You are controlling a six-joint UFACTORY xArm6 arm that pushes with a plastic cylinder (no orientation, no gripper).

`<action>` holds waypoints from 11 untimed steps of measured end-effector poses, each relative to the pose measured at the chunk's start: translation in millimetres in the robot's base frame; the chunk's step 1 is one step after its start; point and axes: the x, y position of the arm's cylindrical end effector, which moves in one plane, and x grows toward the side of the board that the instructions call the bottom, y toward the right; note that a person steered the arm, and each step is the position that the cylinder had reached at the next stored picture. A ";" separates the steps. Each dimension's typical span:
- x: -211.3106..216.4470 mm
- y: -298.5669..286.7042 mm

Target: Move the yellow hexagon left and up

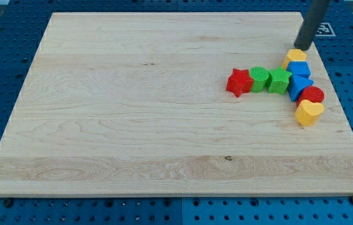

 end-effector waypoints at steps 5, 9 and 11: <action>44.8 -24.9; 37.5 -271.4; 0.3 -311.9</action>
